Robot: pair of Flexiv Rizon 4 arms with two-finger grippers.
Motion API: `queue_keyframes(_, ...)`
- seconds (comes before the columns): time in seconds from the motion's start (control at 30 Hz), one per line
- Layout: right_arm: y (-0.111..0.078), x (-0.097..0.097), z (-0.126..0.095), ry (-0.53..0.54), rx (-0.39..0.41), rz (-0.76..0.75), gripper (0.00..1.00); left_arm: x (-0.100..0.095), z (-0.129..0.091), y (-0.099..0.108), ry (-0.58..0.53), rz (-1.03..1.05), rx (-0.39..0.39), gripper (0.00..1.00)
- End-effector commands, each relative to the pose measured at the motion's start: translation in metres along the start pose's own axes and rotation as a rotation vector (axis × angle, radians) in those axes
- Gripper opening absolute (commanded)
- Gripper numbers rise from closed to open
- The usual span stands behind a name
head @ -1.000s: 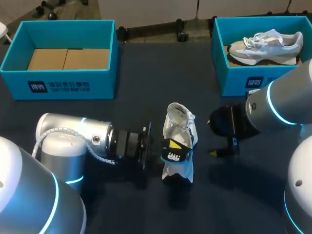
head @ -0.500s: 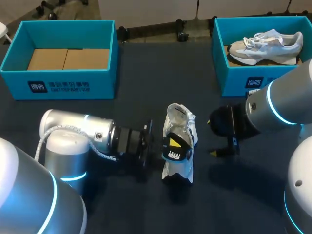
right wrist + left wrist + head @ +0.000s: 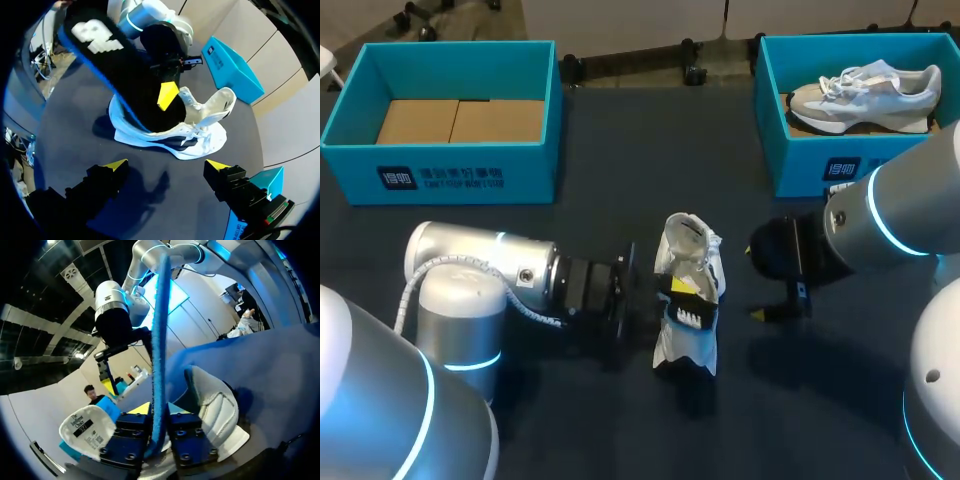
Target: Take the shoe out of the shoebox, open the shoe tongue, remove and reinsert the insole, then place the shoe into the shoebox
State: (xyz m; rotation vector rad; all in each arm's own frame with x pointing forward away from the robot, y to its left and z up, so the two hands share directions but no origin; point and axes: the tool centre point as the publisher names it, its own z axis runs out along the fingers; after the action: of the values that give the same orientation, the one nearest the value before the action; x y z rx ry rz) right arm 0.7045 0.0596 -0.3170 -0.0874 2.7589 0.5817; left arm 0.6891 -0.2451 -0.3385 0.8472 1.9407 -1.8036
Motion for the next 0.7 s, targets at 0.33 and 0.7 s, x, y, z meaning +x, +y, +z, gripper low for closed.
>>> queue_keyframes(0.33, -0.001, 0.001, -0.001, -0.001, -0.004, -0.001, 1.00, 0.000, -0.003, -0.023, -0.006, 0.022, 0.019, 0.30)
queue_keyframes(0.7, -0.001, 0.001, -0.001, -0.001, -0.004, -0.001, 1.00, 0.012, -0.008, -0.034, 0.017, 0.013, 0.015, 0.25)
